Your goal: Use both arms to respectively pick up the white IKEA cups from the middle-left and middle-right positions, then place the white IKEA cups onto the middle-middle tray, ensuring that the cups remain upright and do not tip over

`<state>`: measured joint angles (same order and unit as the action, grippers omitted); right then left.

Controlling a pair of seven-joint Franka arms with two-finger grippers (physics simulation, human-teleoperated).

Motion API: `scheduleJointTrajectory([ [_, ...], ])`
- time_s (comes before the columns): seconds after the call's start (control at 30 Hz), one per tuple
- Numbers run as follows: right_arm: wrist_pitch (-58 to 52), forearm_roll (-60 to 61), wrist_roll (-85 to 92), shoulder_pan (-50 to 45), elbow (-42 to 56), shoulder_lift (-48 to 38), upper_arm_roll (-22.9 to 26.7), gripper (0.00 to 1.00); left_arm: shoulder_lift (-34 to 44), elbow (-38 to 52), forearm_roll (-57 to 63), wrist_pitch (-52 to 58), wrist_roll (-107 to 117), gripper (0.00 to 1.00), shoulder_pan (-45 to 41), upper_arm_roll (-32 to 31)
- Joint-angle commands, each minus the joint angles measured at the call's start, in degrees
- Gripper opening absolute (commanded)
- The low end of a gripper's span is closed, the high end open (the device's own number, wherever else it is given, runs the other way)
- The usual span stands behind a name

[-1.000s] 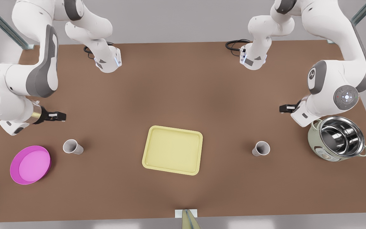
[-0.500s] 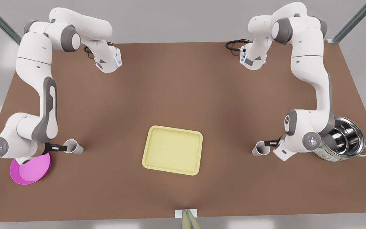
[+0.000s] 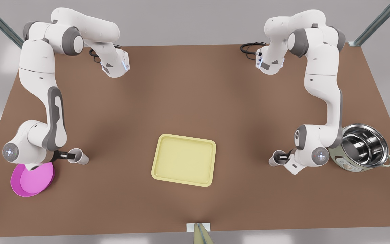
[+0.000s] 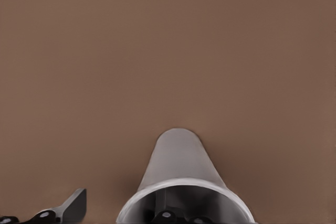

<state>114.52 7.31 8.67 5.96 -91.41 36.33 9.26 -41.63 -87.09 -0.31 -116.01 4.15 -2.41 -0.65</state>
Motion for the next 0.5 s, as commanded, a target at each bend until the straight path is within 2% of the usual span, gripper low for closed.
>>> scheduleJointTrajectory([
  [0.0, 3.52, 0.43, 3.01, 0.02, -0.87, -0.21, -0.03, 1.0, 0.23, -0.01, -1.89, -1.15, 1.03, 0.47, 0.21, 0.04],
  [0.03, 3.87, 0.43, 3.01, 0.02, -1.14, -0.3, -0.03, 1.0, 0.32, -0.01, -1.89, -0.88, 0.94, 0.38, 0.39, -0.05],
  [0.13, 5.19, 0.43, 3.01, 0.02, -2.01, -0.04, -0.12, 1.0, 0.76, -0.01, -1.97, 0.61, 2.87, 0.26, 0.21, -0.31],
  [0.23, 5.8, 0.43, 3.01, -0.16, -2.19, 0.49, -0.12, 0.99, 1.73, -0.01, -1.97, 1.93, 3.14, 0.21, -0.23, -0.31],
  [0.3, 6.42, 0.43, 3.01, -0.16, -2.19, 1.28, -0.21, 0.75, 2.96, -0.01, -1.97, 2.19, 3.84, 0.21, -0.84, -0.31],
  [0.33, 6.42, 0.34, 3.01, -0.25, -2.1, 1.37, -0.21, 0.7, 4.45, -0.01, -1.8, 3.33, 7.79, 0.21, -2.07, -0.84],
  [0.37, 6.42, 0.34, 3.01, -0.42, -1.93, 1.46, -0.3, 0.64, 4.37, 1.48, -1.53, 6.32, 13.24, 0.21, -2.25, -3.3],
  [0.4, 6.42, 0.34, 3.01, -0.59, -1.93, 1.55, -0.3, 0.51, 4.02, 3.77, -1.71, 8.17, 18.25, 0.21, -2.25, -5.67],
  [0.47, 6.24, 0.25, 3.01, -0.6, -1.75, 1.55, -0.3, 0.36, 0.5, 9.65, -1.45, 8.08, 34.68, 0.21, -3.65, -14.11],
])
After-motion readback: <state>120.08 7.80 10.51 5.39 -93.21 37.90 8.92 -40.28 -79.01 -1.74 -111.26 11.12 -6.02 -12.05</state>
